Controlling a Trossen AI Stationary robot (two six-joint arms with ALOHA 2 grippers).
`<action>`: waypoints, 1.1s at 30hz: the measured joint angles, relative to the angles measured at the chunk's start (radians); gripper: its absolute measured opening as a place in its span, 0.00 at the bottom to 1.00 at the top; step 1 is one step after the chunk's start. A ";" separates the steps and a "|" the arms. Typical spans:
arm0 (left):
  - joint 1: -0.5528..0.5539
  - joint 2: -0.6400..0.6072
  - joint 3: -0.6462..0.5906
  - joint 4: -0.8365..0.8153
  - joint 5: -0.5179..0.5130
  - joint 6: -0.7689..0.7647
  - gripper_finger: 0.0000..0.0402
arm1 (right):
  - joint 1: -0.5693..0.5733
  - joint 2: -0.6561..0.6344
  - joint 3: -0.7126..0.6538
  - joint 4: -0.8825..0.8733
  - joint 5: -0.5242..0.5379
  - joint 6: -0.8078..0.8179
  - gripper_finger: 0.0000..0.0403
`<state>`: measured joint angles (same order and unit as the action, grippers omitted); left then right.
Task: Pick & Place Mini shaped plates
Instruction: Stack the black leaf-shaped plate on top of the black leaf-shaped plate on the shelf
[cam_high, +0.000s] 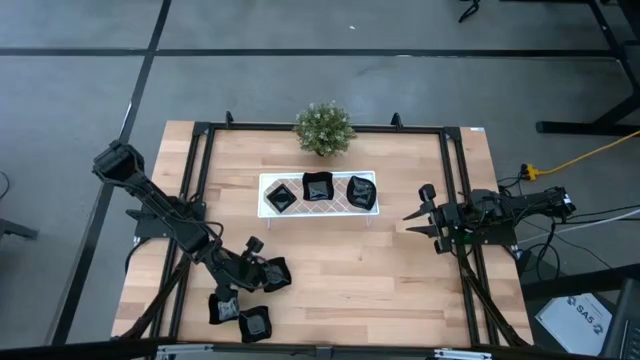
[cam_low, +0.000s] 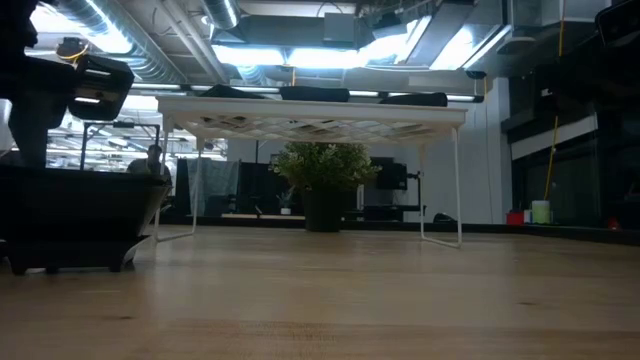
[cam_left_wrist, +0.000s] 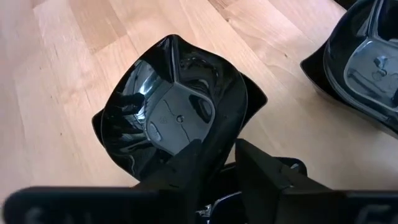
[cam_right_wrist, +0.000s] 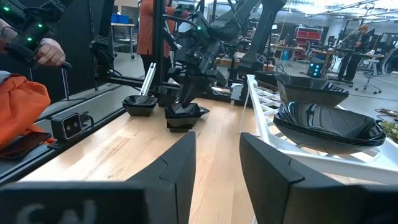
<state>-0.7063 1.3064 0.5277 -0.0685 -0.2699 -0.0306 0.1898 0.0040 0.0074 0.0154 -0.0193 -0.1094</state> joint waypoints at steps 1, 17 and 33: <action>0.000 0.000 0.000 -0.001 0.000 0.003 0.20 | 0.000 0.000 0.000 0.000 0.000 0.000 0.31; 0.001 0.000 0.000 0.059 -0.109 -0.016 0.00 | 0.000 0.000 0.000 0.000 0.000 0.000 0.31; 0.001 -0.001 0.000 0.120 -0.112 -0.037 0.00 | 0.000 0.000 0.000 0.000 0.000 0.000 0.31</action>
<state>-0.7052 1.3056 0.5274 0.0518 -0.3818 -0.0677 0.1900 0.0044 0.0074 0.0154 -0.0193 -0.1095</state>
